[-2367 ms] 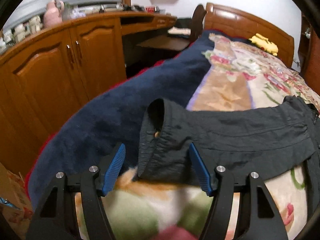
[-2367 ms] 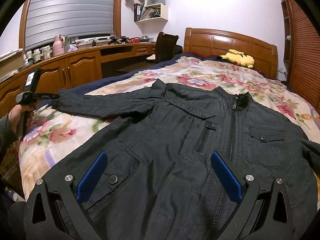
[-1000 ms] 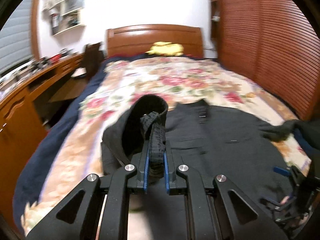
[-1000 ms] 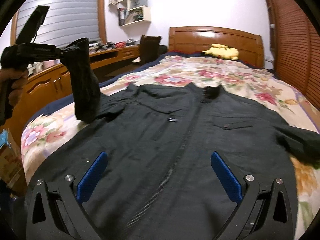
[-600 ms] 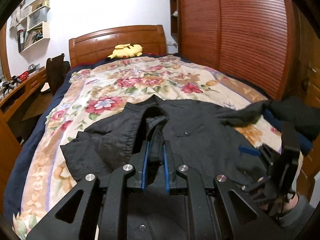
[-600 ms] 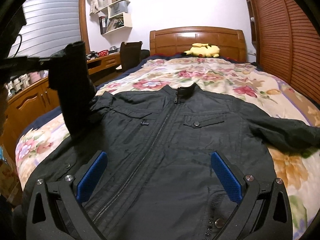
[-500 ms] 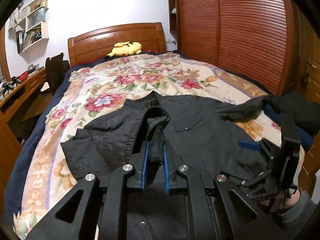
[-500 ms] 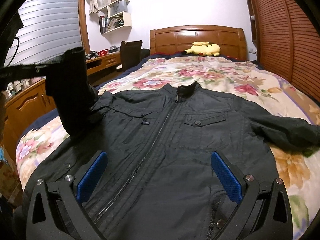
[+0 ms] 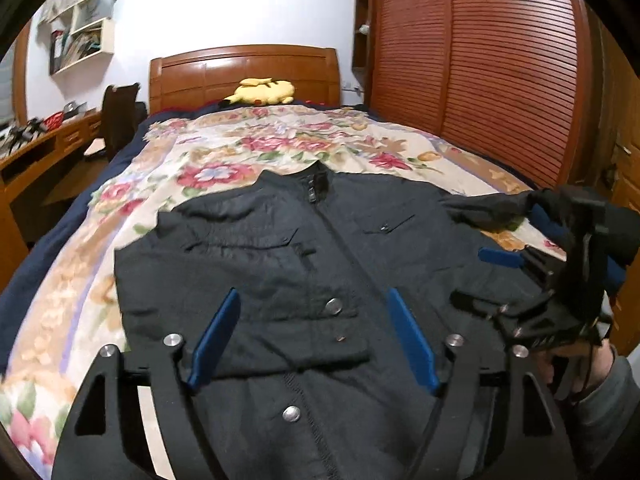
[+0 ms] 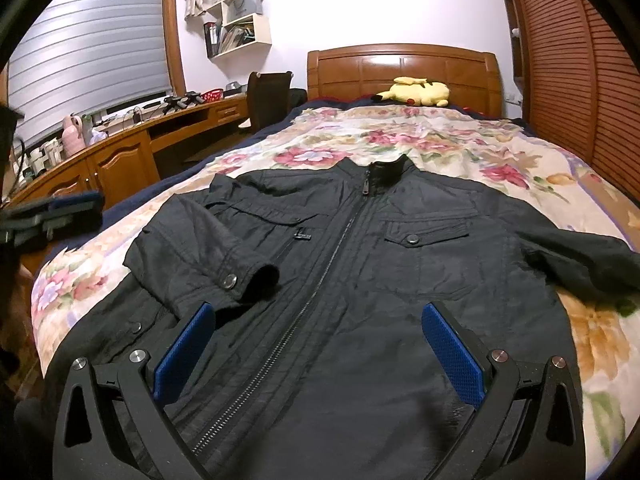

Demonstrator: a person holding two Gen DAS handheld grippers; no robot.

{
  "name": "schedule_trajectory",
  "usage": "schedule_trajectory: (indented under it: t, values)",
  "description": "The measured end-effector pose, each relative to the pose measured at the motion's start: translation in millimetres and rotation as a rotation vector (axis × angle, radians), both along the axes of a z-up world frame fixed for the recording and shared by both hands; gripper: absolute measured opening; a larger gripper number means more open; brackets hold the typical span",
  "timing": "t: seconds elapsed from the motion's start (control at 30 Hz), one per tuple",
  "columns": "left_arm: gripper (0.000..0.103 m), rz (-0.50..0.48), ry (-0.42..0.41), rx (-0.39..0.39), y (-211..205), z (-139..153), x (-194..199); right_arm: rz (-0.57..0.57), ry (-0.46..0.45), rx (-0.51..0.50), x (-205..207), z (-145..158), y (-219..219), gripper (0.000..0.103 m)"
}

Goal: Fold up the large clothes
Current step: 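Open the left gripper to release the sleeve while the right tool reaches the cuff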

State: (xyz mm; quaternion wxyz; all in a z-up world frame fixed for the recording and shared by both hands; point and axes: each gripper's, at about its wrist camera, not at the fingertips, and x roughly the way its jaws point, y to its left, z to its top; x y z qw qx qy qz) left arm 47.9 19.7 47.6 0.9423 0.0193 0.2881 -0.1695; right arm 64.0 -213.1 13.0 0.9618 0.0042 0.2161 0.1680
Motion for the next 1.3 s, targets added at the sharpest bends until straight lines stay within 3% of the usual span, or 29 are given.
schedule_trajectory:
  t: [0.13,0.5,0.7,0.97,1.1,1.2,1.23,1.3]
  values:
    - [0.078,0.057,0.009,-0.036,19.7,-16.6,-9.3,0.016,0.003,-0.013,4.5,1.4,5.2,0.102]
    - [0.078,0.171,0.007,-0.036,56.9,-45.9,-14.6,0.105,0.017,-0.042,41.2,15.2,30.5,0.096]
    - [0.078,0.193,0.0,-0.015,64.8,-51.2,-15.4,0.175,0.086,-0.055,73.1,3.9,47.6,0.088]
    - [0.078,0.199,-0.003,0.01,70.2,-57.6,-18.7,0.202,0.24,-0.07,112.0,-28.2,51.7,0.084]
    - [0.078,0.19,-0.003,0.0,69.1,-59.3,-18.9,0.208,0.269,-0.089,116.1,-33.2,50.8,0.081]
    - [0.078,0.192,-0.006,0.001,67.2,-58.7,-17.8,0.222,0.263,-0.094,114.7,-31.8,52.1,0.064]
    - [0.078,0.191,-0.009,0.002,67.4,-58.7,-18.3,0.234,0.263,-0.092,114.1,-31.5,53.8,0.049]
    - [0.078,0.195,-0.011,0.002,67.8,-59.0,-18.6,0.226,0.254,-0.104,111.4,-30.2,53.8,0.04]
